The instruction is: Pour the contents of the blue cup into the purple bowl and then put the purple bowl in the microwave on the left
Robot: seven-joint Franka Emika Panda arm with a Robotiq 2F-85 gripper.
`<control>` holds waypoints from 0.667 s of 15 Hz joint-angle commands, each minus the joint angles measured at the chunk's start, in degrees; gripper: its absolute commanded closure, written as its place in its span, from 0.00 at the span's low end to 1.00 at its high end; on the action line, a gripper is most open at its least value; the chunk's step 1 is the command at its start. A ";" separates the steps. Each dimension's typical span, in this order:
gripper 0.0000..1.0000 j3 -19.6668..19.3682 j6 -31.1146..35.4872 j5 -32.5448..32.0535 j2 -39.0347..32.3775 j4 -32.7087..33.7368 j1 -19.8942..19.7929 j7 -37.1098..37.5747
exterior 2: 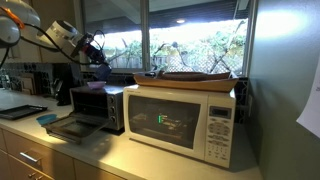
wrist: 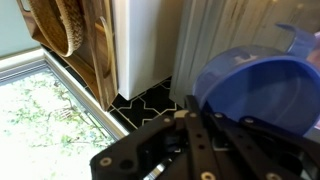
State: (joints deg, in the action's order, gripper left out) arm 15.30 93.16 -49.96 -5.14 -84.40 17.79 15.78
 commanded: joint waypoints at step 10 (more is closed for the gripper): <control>0.99 0.33 0.85 -5.56 -0.05 -2.15 1.15 0.44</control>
State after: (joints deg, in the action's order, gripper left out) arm 15.53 93.17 -53.74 -5.85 -84.96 18.65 15.78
